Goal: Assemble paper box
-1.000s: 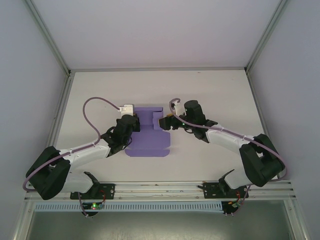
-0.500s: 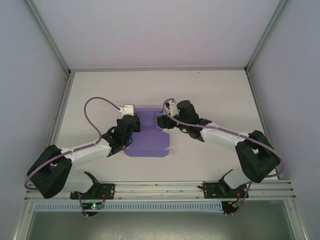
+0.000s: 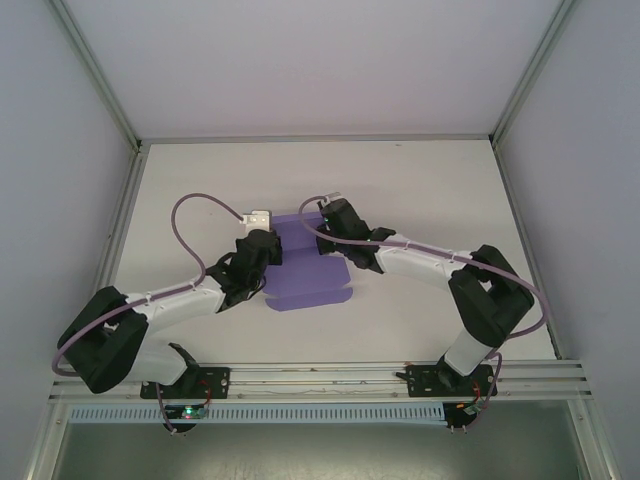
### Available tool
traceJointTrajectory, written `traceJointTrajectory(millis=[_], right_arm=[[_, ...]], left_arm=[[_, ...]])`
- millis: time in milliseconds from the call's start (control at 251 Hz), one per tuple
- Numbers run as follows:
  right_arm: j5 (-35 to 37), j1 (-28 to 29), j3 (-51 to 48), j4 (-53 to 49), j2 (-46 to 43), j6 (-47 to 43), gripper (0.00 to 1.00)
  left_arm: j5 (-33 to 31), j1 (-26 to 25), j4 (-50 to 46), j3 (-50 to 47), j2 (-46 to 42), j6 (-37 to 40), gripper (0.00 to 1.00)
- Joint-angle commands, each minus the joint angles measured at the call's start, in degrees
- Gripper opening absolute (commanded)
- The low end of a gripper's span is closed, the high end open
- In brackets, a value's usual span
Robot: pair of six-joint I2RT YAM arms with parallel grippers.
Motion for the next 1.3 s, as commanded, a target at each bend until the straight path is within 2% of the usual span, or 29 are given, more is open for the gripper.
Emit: traceJointTrajectory(millis=[0,132,267,483,714,830,958,1033,1189,1293], right_arm=[[18.0,-0.6,2.0,-12.9,3.6,2.8,0.0],[27.5,-0.5,5.8,-21.8,7.2,6.0,0.0],[32.5,-1.3,7.3,-27.2,9.3,6.3,0.0],[44.7,-1.3,11.9,-39.1,12.2,6.7,0.0],[46.3,-1.7,11.7,-40.4,12.5,8.5,0.0],[44.6,-1.7,10.6,-36.0,11.6,8.5,0.0],[50.9,-0.6,14.8,-41.6,14.7,10.2,0.02],[47.6,-0.6,14.6,-38.8,15.2,6.7,0.11],[34.0,-1.0,5.3,-20.9,8.4,0.4,0.22],[24.1,-1.9,-0.3,-10.6,3.4,-2.6,0.38]], left_arm=[[-6.4,-0.1,-4.1,2.7,0.3,-2.6,0.0],[-10.2,-0.1,-6.8,3.1,0.3,-3.4,0.0],[-13.4,-0.2,-9.7,3.5,0.3,-3.4,0.0],[-15.5,-0.2,-13.3,4.4,1.1,-3.8,0.0],[-15.0,-0.1,-14.2,4.6,1.0,-4.5,0.0],[-13.4,-0.2,-13.9,5.1,0.9,-4.4,0.0],[-12.5,-0.2,-14.1,5.8,0.8,-4.3,0.0],[-11.5,-0.2,-13.3,5.7,0.9,-4.1,0.0],[-9.4,-0.2,-12.5,5.6,0.7,-4.0,0.0],[-7.8,-0.2,-11.4,5.2,0.0,-3.7,0.0]])
